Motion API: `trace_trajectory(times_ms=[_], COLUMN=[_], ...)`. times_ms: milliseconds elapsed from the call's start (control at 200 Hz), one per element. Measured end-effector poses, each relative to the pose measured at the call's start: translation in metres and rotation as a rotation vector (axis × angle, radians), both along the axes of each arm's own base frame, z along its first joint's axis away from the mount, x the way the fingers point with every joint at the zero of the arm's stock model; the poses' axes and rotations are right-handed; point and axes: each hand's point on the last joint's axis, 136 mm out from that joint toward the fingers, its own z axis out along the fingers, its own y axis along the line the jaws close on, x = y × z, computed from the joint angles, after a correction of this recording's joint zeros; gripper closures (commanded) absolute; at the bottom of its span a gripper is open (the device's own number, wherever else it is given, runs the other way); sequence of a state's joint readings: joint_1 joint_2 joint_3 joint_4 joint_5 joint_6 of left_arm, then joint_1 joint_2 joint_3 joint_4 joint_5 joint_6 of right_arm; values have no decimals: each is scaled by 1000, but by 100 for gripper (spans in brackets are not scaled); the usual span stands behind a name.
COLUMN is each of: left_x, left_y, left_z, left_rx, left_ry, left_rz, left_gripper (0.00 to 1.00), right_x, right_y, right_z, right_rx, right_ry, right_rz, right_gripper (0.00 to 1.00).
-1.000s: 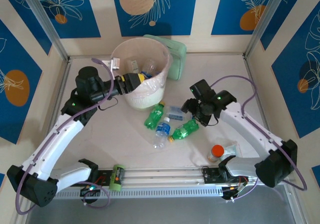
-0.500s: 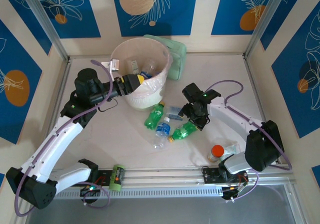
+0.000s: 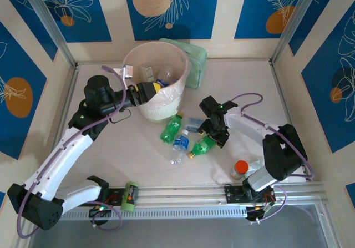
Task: Put the plastic bottles in the bin
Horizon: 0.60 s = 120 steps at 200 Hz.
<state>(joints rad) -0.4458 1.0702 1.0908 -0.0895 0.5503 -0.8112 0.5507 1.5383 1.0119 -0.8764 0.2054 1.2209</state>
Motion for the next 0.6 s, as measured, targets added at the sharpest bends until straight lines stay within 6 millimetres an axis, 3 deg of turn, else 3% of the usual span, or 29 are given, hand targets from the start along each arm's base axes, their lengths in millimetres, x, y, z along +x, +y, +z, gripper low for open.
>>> trace_trajectory(times_ms=[600], left_x=[1], left_y=[0], left_z=[-13], left_rx=[9], left_ry=[26], left_rz=[0], left_gripper=[24], right_x=[4], right_y=[2], right_z=[-26], right_rx=[-21], right_ry=[40], right_rz=[-2], right_gripper=[30])
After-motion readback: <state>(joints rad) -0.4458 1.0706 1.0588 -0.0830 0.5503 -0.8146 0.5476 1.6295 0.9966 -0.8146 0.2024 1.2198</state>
